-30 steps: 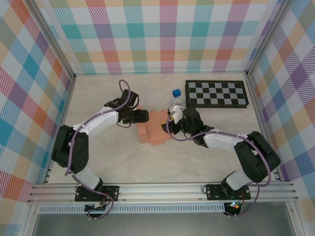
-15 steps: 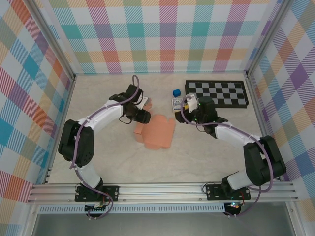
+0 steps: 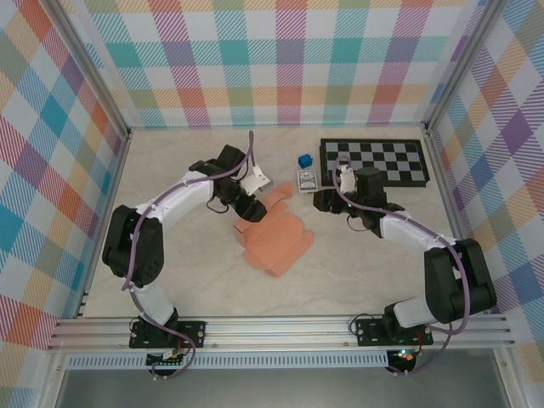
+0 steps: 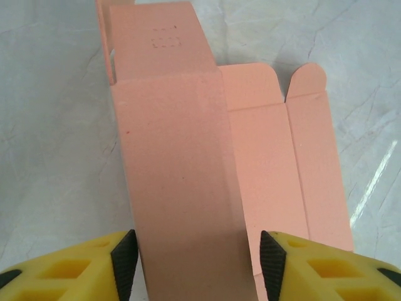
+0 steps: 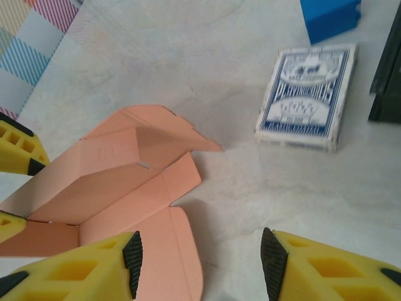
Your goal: Fold the paper box
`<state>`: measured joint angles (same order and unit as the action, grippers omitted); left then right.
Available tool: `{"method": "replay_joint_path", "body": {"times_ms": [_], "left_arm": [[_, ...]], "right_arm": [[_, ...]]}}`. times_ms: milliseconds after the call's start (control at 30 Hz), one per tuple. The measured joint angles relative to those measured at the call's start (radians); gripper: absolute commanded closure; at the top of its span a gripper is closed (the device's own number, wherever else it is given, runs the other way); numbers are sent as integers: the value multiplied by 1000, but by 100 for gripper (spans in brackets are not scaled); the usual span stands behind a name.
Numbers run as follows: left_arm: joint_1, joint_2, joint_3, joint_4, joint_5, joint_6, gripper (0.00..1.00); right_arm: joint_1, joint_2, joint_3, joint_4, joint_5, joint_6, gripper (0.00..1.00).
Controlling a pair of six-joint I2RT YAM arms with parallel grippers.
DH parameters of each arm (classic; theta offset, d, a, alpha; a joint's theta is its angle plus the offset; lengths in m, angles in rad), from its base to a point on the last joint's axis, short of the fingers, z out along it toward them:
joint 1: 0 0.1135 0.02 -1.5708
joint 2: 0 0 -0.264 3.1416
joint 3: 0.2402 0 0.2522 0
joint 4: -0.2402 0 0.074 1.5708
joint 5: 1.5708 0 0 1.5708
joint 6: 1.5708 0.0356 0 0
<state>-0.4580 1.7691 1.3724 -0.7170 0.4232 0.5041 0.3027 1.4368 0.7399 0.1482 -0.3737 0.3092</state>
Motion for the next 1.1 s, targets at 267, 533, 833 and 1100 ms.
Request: {"method": "replay_joint_path", "body": {"times_ms": [267, 533, 833, 1100], "left_arm": [[-3, 16, 5, 2, 32, -2, 30], [-39, 17, 16, 15, 7, -21, 34], [-51, 26, 23, 12, -24, -16, 29], [-57, 40, 31, 13, -31, -13, 35]], "right_arm": [[0, 79, -65, 46, -13, 119, 45], [0, 109, -36, 61, -30, 129, 45], [6, 230, 1, 129, -58, 187, 50], [72, 330, 1, 255, -70, 264, 43]]}}
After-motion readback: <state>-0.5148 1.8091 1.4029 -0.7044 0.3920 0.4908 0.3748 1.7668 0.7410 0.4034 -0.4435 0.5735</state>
